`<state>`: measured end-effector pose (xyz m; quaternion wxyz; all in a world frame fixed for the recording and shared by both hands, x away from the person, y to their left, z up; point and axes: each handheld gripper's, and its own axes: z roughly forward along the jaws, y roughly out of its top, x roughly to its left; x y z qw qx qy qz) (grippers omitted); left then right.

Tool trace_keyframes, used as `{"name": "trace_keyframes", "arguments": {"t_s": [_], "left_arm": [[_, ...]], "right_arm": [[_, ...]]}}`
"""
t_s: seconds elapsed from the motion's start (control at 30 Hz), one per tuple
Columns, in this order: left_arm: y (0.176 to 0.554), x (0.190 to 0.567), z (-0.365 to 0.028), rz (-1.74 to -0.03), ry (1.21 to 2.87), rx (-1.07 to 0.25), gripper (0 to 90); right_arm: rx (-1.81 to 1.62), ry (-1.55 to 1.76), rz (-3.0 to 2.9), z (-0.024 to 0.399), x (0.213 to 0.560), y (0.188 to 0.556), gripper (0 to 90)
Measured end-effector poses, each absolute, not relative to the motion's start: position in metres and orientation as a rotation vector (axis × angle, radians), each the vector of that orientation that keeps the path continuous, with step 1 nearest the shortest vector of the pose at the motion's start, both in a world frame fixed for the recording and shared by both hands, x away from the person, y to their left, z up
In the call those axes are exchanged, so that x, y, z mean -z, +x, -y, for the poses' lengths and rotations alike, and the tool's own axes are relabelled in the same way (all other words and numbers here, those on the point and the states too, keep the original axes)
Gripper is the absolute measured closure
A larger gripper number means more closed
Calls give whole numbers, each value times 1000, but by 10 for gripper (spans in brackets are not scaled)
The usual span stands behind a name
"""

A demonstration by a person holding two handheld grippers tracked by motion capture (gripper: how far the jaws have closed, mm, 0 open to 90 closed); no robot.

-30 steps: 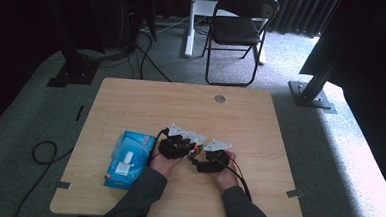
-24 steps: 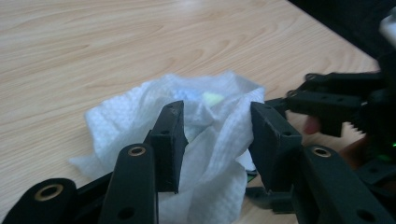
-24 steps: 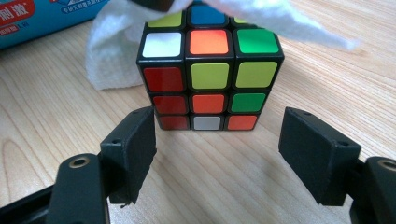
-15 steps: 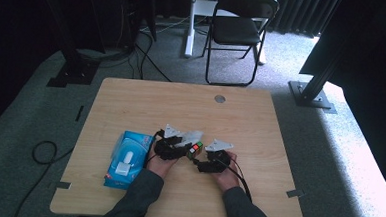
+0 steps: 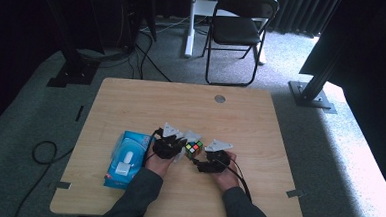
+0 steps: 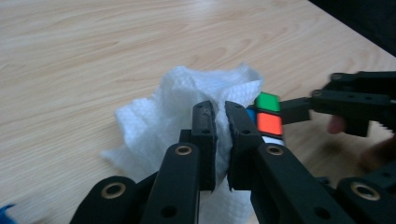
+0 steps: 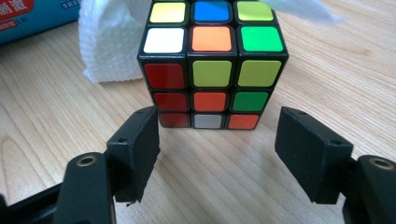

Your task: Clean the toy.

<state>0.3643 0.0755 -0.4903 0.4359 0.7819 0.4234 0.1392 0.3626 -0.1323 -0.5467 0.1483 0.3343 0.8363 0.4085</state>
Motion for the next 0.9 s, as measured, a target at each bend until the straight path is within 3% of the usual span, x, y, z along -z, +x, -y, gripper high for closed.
{"name": "trace_keyframes", "arguments": {"t_s": [0.57, 0.9], "left_arm": [[353, 464, -47, -876, 1884, -188, 843], [351, 440, -55, -861, 1794, -182, 843]], "right_arm": [[-1209, 975, -2380, 135, 546, 361, 313], [-1234, 979, -2359, 137, 545, 360, 314]]}}
